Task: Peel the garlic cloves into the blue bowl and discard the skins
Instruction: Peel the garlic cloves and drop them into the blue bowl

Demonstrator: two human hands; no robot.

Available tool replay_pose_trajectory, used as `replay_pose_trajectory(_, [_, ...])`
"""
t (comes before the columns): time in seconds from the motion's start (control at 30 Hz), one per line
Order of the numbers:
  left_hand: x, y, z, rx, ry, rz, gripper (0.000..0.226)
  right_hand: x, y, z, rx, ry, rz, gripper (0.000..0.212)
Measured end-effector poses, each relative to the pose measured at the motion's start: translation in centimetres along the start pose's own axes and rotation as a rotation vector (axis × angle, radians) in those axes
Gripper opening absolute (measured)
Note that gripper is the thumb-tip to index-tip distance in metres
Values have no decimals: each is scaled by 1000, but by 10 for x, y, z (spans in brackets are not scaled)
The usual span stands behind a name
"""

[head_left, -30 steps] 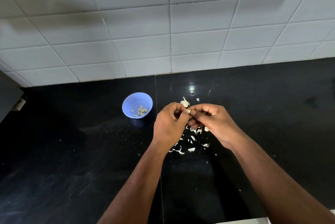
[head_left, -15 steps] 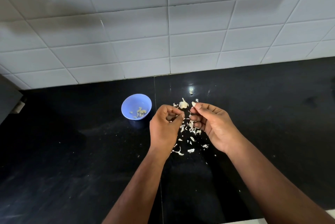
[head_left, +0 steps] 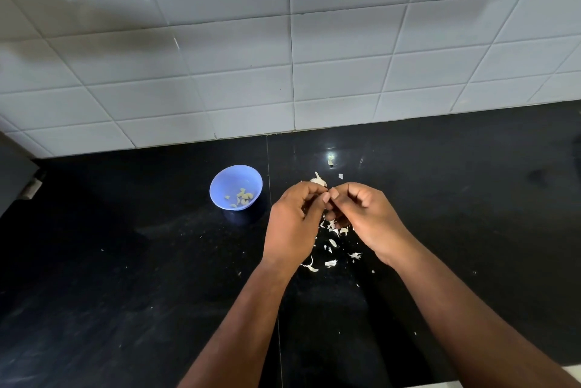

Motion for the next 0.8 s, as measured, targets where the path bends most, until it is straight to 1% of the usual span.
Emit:
replay_pose_trajectory(0.07, [-1,0,-1,-66,-154,-2,7,-1,0,0,20,139,24,20])
replay_pose_trajectory(0.1, [-1,0,0,-72,-207,0,9,-3,0,1,34,185,33,20])
replay_pose_trajectory(0.23, [-4,-1,2,-48,-289,10,19,-9,-1,1,82,238,58,20])
replay_pose_trajectory(0.27, [-5,-1,2,-48,-261,6,23,-9,-1,1,82,245,57,21])
replay_pose_trajectory(0.33, [-9,0,2,-18,-129,23,30,-12,-2,1,79,243,52,22])
replay_pose_trajectory(0.43, [-18,1,4,70,102,72,30,-17,-3,3,65,169,56,24])
replay_pose_trajectory(0.5, [-22,3,5,97,202,87,31,-19,-4,5,49,77,51,26])
replay_pose_trajectory(0.6, [-23,5,6,99,263,86,32,-21,-3,4,33,-24,37,29])
replay_pose_trajectory(0.7, [-22,4,5,124,317,89,33,-22,-3,3,33,-61,10,32])
replay_pose_trajectory(0.8, [-21,2,2,142,324,99,33,-22,-3,3,54,-50,23,26])
Point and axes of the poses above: each hand's wrist, its own y-axis away from the middle knuckle, its own x-axis out of the back of the hand, z = x × y, the point moved 1 cm from there along -y, towards the middle knuckle, and after that the axes turned 9 degrees about -z, right-handed, at the moved point
